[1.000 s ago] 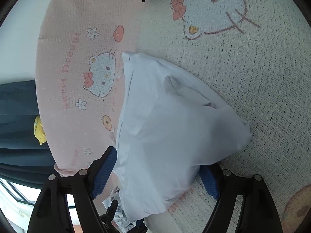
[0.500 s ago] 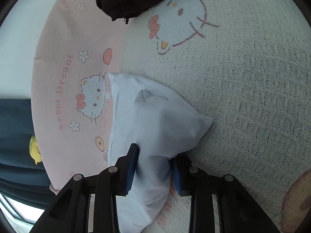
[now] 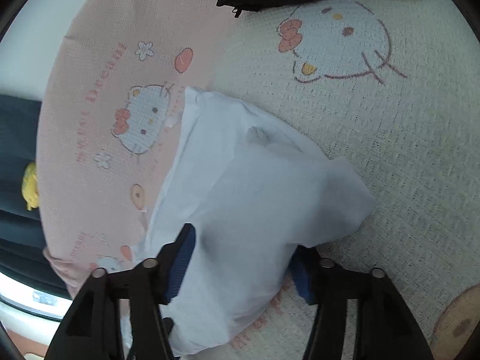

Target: Fold clothes

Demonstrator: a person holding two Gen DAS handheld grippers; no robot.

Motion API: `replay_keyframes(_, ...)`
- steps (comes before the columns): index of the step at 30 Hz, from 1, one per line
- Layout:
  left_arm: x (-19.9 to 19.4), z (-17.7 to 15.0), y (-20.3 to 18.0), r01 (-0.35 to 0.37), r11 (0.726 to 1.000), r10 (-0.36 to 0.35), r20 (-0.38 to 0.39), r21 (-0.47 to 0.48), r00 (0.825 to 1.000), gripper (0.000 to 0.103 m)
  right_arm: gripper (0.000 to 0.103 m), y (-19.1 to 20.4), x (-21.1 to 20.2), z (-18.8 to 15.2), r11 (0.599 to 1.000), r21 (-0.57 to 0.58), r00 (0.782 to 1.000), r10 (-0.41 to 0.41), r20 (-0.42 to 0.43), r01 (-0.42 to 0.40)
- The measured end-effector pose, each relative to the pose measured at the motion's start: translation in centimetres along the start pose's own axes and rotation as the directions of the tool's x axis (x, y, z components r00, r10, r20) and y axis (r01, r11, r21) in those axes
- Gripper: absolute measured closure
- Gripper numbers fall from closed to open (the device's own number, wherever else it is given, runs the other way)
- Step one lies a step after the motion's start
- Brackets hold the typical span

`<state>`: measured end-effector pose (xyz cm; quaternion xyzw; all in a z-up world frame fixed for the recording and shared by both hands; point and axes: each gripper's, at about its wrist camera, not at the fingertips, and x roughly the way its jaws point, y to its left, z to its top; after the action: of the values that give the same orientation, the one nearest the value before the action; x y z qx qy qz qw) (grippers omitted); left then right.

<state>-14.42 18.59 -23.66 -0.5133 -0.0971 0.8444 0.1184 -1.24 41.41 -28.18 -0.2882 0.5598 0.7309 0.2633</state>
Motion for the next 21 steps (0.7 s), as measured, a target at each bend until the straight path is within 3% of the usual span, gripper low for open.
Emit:
replay_keyframes(3,-0.5,-0.2,-1.7,-0.089,0.988,0.084,0.044,0.129,0.995,0.057,0.072,2.0,0.1,-0.6,0.979,-0.156,0.991,-0.129,0.034,0.132)
replay_keyframes(5,-1.2,-0.3,-3.3,-0.169,0.961,0.151,0.096,0.218,0.984,0.062,0.078,3.2,0.3,-0.9,0.951,-0.245,0.982,-0.181,0.053,0.189)
replay_keyframes(8,-2.6,-0.8,-5.6,-0.279,0.903,0.228,0.188,0.326,0.955,0.068,0.084,3.6,-0.3,-1.1,0.937,-0.285,0.980,-0.197,0.040,0.200)
replay_keyframes(11,-3.7,-0.8,-6.6,-0.322,0.872,0.253,0.224,0.369,0.941,0.070,0.085,3.4,-1.4,-1.2,0.938,-0.291,0.980,-0.198,0.001,0.190)
replay_keyframes(17,-5.5,-1.5,-3.8,-0.201,0.932,0.177,0.107,0.300,0.978,0.070,0.085,2.4,-3.8,-1.5,0.945,-0.291,0.982,-0.178,-0.069,0.151)
replay_keyframes(21,-6.4,-3.8,-2.7,-0.165,0.938,0.149,0.074,0.304,0.986,0.070,0.085,2.1,-5.3,-2.7,0.924,-0.349,0.975,-0.200,-0.092,0.157)
